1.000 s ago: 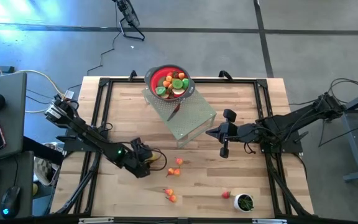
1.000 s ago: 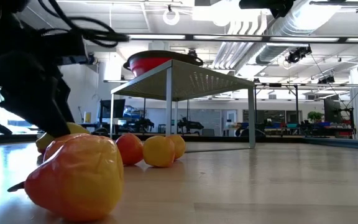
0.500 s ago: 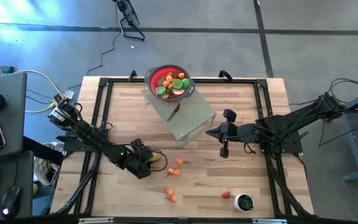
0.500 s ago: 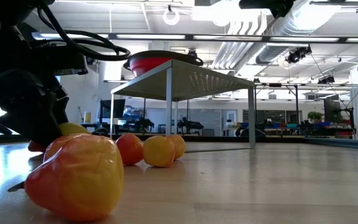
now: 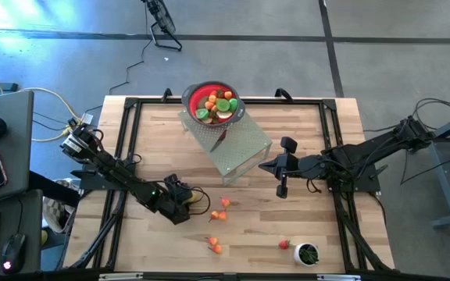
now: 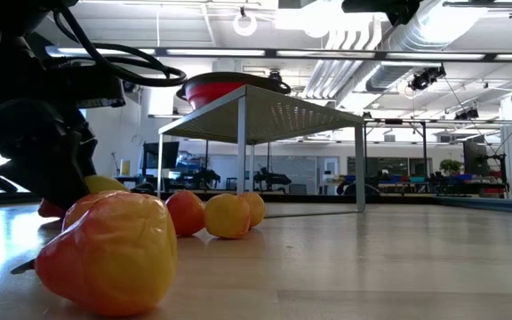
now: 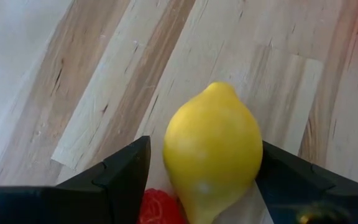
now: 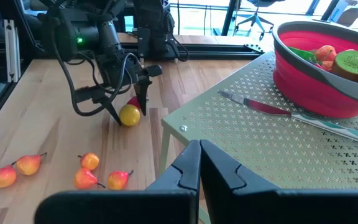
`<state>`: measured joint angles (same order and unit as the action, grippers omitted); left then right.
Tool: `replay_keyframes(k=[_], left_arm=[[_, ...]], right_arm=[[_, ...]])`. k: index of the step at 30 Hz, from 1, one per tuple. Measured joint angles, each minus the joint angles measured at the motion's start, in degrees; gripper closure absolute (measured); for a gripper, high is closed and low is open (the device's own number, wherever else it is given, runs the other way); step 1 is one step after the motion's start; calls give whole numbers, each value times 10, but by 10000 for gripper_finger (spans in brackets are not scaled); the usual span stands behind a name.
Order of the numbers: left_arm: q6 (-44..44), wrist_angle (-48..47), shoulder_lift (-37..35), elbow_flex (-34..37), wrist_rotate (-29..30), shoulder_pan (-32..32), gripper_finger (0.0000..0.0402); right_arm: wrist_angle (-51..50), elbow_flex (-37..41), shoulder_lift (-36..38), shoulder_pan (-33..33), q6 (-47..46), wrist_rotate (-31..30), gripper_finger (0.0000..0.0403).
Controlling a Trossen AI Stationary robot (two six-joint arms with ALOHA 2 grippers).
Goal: Pick & Place Fruit
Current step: Put the lemon into the red strainer on the shelf
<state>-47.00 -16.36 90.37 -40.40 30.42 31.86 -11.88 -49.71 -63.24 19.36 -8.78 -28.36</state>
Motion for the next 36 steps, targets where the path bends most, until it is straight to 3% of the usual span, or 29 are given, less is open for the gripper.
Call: replay_keyframes(k=[11, 20, 30, 36], left_arm=[[-1, 2, 0, 0, -13, 0, 209], [0, 3, 0, 0, -13, 0, 178], [-14, 4, 0, 0, -13, 0, 204], [-24, 4, 0, 0, -9, 0, 200]], right_arm=[[0, 0, 0, 0, 0, 0, 401], [0, 0, 0, 0, 0, 0, 401], [0, 0, 0, 0, 0, 0, 401], [0, 0, 0, 0, 0, 0, 401]])
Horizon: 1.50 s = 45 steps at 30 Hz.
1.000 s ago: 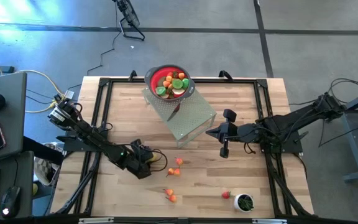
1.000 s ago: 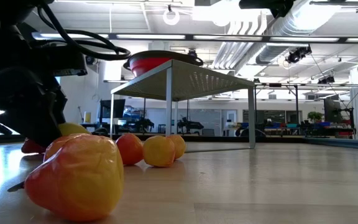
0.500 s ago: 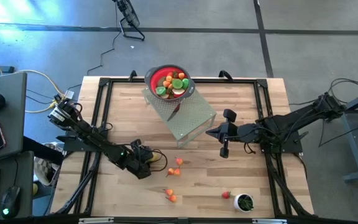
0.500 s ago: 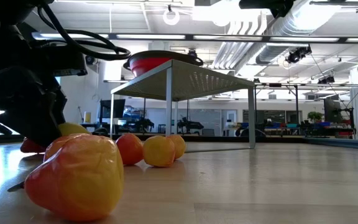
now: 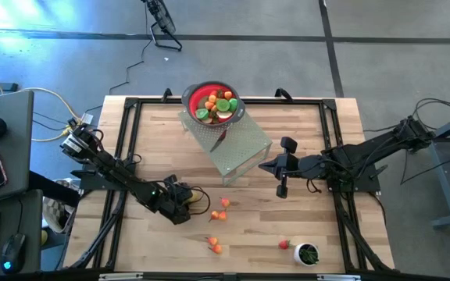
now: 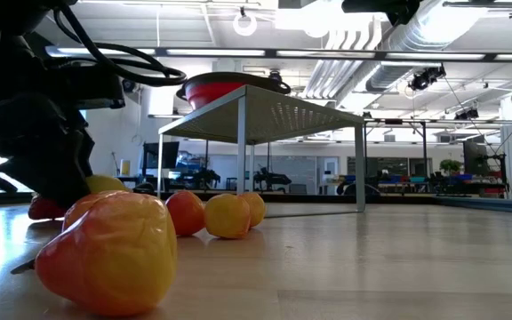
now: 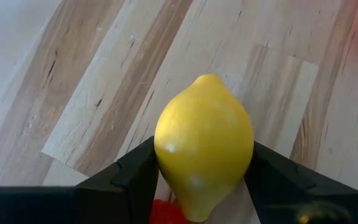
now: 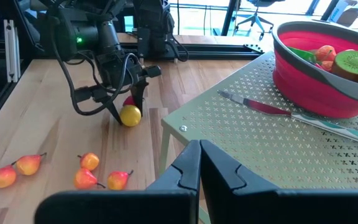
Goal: Pick & Place Fruit
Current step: Put the lemon into the red strainer on the shelf
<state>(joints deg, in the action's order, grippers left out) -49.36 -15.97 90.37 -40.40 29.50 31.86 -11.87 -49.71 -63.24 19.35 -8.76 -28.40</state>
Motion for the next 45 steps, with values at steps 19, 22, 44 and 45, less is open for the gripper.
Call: replay_keyframes(k=[19, 22, 44, 45], left_arm=[[143, -91, -2, -159, 1, 0, 202], [147, -136, -2, -200, 3, 0, 202], [158, -252, -2, -385, 73, 0, 201], [162, -260, -2, -395, 76, 0, 201]], right_arm=[[0, 0, 0, 0, 0, 0, 400], [0, 0, 0, 0, 1, 0, 400], [0, 0, 0, 0, 30, 3, 400], [0, 0, 0, 0, 30, 3, 400]])
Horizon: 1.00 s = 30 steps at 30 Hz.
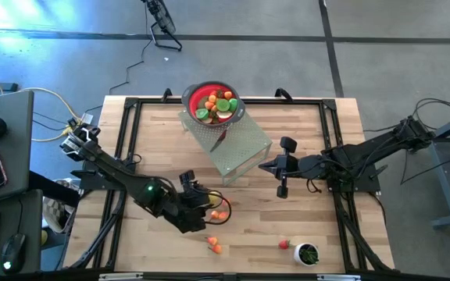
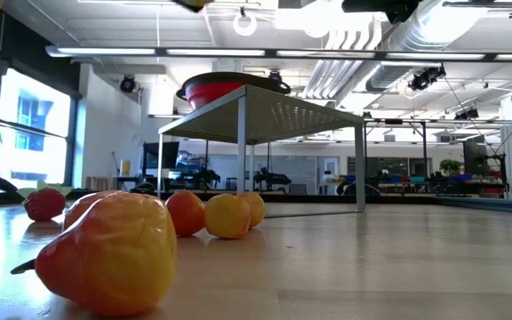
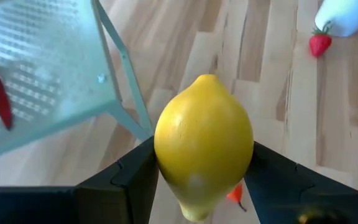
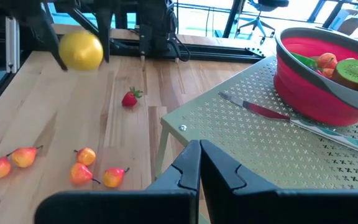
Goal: Pick & Place Fruit
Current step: Put the lemon into the red strainer on the shelf
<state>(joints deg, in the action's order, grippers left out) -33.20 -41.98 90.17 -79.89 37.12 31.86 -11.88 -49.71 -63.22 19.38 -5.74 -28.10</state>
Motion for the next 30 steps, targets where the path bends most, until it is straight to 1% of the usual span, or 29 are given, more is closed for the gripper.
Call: replay_keyframes(k=[8, 12, 14, 21, 30], left_arm=[[2, -96, 0, -87, 49, -9, 201], [0, -132, 0, -127, 49, -33, 201], [0, -156, 0, -145, 38, -51, 201], [17, -185, 0, -163, 29, -158, 201], [26, -180, 0, -169, 29, -347, 201]], right_arm=[[-8, 0, 0, 0, 0, 0, 400], [-13, 0, 0, 0, -6, 0, 400], [-13, 0, 0, 0, -19, 0, 400], [-13, 0, 0, 0, -18, -4, 400], [-13, 13, 0, 0, -3, -5, 400]])
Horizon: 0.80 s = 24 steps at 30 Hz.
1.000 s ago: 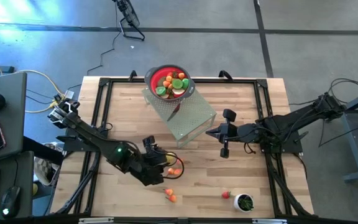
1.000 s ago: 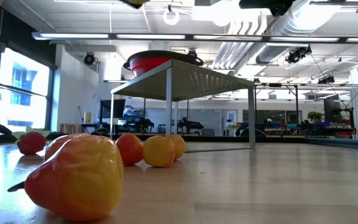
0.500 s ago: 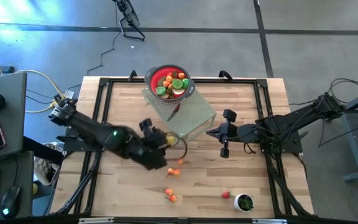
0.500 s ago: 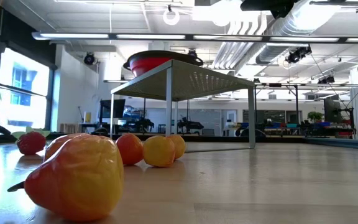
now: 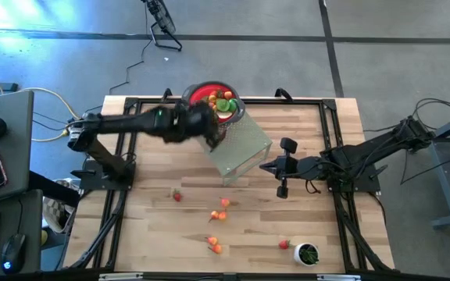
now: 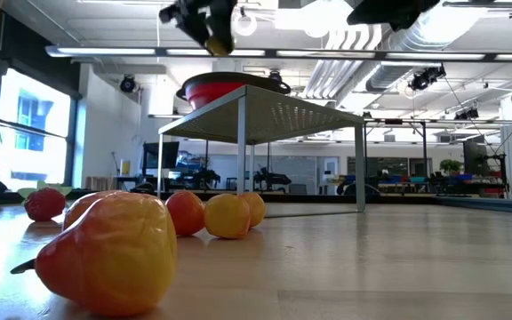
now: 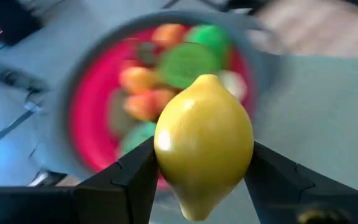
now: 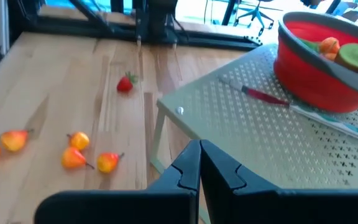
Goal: Pick & Place Fruit
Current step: Put the lemon into the red strainer on the shelf
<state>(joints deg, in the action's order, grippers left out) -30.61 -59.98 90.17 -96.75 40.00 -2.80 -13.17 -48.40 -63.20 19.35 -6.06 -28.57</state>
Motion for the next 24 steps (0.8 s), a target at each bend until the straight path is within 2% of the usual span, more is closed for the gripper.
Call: replay_keyframes(k=[4, 9, 12, 17, 24], left_arm=[[0, 0, 0, 0, -2, -67, 201], [4, 4, 0, 0, -8, -122, 201], [4, 3, 0, 0, -34, -147, 201], [2, 3, 3, 0, -82, -168, 201], [-1, -3, 25, 0, -85, -167, 201]], right_arm=[[0, 10, 0, 0, 1, 0, 401], [1, 15, 0, 0, -11, 2, 401], [1, 15, 0, 0, -15, 2, 401], [1, 15, 0, 0, -14, 2, 401], [1, 15, 0, 0, -12, 2, 401]])
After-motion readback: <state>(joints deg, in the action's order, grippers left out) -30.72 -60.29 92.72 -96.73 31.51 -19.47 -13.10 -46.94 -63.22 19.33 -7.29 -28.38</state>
